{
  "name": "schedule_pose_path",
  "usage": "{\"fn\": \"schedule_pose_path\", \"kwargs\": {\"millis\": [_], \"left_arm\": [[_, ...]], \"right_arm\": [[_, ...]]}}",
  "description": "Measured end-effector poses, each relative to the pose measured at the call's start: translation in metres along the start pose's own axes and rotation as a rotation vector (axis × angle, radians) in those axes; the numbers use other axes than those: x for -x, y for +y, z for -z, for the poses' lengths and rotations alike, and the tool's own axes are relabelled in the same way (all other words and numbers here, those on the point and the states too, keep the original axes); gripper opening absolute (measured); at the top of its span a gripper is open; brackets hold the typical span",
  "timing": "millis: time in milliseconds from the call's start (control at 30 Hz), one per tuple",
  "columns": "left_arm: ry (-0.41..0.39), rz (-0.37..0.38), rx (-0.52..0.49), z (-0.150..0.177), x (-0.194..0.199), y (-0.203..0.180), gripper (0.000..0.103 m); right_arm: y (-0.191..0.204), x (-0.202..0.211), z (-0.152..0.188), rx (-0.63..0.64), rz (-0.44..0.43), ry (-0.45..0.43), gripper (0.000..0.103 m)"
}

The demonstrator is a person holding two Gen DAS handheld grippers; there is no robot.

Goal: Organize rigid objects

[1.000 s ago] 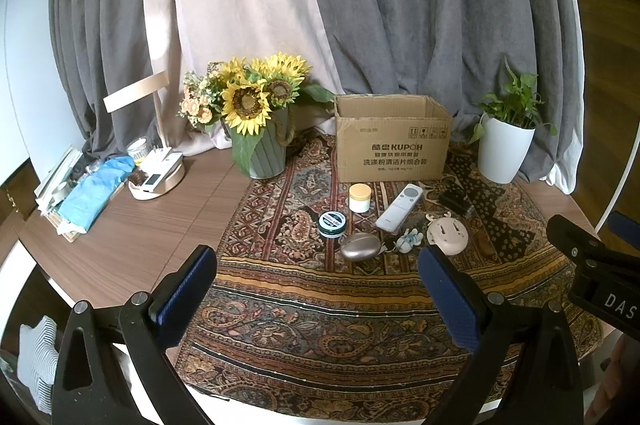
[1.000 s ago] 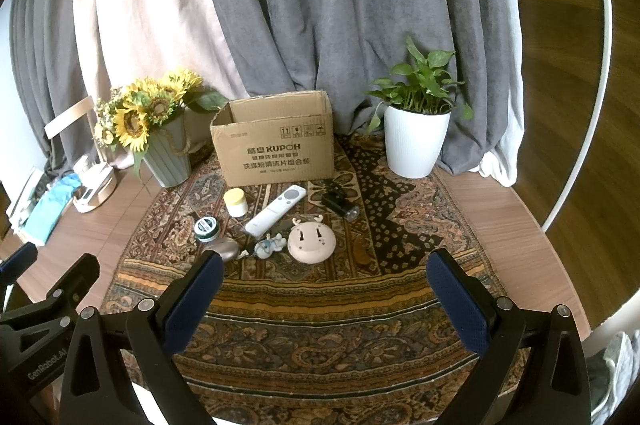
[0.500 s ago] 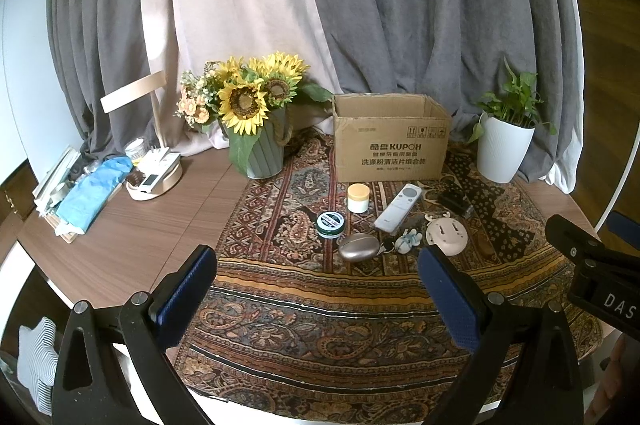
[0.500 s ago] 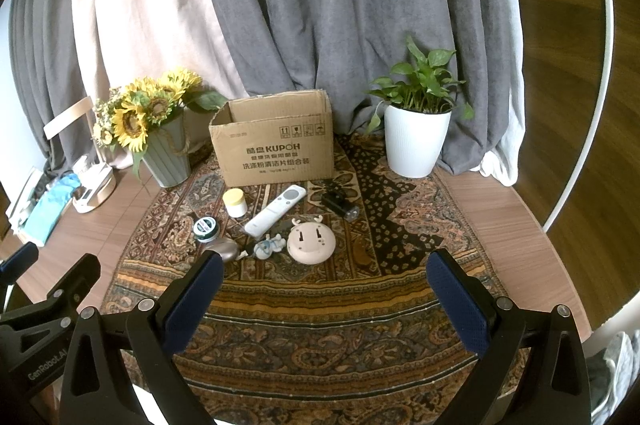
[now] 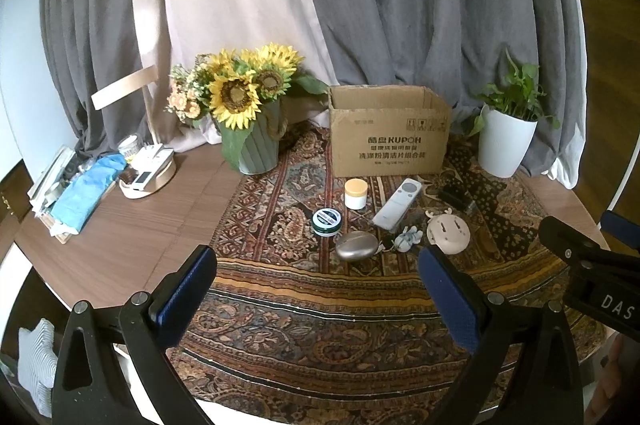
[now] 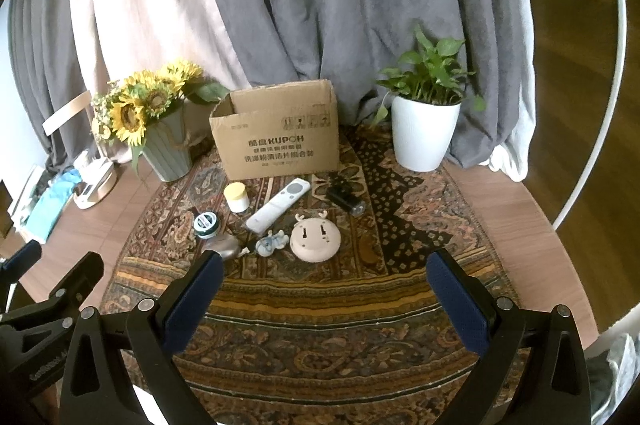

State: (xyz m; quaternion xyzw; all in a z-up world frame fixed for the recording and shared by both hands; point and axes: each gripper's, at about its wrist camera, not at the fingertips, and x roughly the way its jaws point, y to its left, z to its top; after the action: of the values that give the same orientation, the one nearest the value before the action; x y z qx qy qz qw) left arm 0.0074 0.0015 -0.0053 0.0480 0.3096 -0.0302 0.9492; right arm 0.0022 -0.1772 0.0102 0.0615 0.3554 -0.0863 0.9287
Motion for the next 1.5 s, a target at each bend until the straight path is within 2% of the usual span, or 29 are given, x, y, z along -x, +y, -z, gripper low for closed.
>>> {"fn": "schedule_pose_path", "kwargs": {"millis": [333, 600, 1000, 1267, 1500], "left_arm": [[0.038, 0.046, -0.026, 0.000, -0.050, -0.013, 0.103], [0.030, 0.035, -0.046, 0.007, -0.093, -0.018, 0.103], [0.079, 0.034, -0.077, 0.023, -0.166, -0.028, 0.102], [0.105, 0.054, -0.057, 0.030, -0.202, -0.035, 0.099], [0.175, 0.053, -0.009, 0.033, -0.233, -0.038, 0.095]], "right_arm": [[-0.002, -0.044, 0.000, 0.015, -0.060, 0.051, 0.103], [-0.001, -0.085, 0.000, 0.035, -0.069, 0.064, 0.103], [0.001, -0.161, 0.008, 0.048, -0.094, 0.133, 0.101], [-0.001, -0.199, 0.014, 0.050, -0.075, 0.165, 0.099], [-0.001, -0.222, 0.018, 0.050, -0.075, 0.191, 0.095]]}}
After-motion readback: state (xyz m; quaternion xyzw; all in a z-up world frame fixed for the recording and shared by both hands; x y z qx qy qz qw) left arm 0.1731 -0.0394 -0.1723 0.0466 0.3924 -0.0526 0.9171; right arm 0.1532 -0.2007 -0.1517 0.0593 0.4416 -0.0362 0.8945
